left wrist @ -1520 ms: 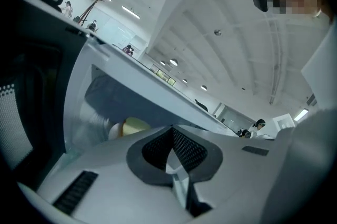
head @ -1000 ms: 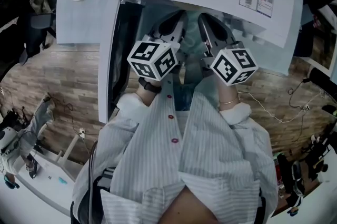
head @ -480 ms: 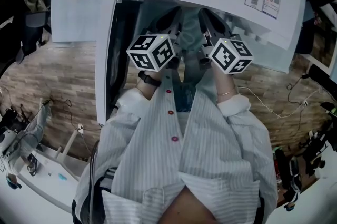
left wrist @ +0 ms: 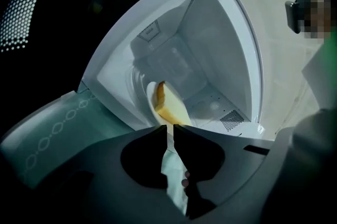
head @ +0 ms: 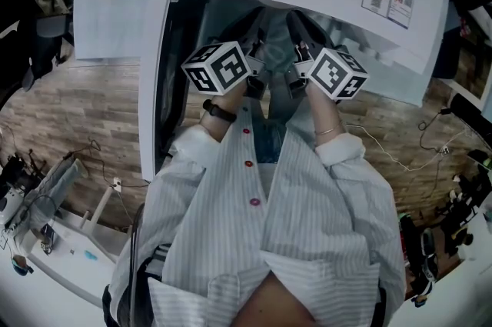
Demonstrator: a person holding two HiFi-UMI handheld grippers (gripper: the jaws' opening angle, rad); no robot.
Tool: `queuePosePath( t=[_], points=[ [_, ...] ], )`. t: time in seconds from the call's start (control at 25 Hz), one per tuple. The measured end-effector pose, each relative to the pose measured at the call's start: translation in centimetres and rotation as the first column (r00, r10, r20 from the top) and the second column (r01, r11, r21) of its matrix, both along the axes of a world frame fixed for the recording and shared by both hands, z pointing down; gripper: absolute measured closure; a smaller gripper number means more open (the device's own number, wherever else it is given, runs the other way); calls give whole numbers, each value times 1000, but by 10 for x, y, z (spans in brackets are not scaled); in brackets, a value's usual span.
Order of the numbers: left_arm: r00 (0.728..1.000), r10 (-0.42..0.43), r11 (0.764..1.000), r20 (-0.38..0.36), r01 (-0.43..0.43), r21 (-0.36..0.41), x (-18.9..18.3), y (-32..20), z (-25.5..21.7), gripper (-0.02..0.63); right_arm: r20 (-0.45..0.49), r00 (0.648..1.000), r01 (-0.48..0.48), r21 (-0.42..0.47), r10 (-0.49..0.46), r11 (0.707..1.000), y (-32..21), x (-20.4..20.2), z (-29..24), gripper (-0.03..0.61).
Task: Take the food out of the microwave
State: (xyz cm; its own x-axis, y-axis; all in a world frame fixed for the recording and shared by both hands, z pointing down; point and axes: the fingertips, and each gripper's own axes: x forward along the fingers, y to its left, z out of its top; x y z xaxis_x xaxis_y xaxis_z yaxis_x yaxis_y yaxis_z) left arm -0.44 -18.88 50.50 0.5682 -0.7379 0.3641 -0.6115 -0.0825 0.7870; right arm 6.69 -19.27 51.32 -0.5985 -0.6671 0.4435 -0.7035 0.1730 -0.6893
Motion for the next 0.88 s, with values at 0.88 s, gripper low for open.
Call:
queuePosePath(
  t=[0.88],
  points=[
    [970,-105,981,-218,65,-180,2,-21,12,468,201,963,-147,-171,181,974,-12,-3,10,431]
  ],
)
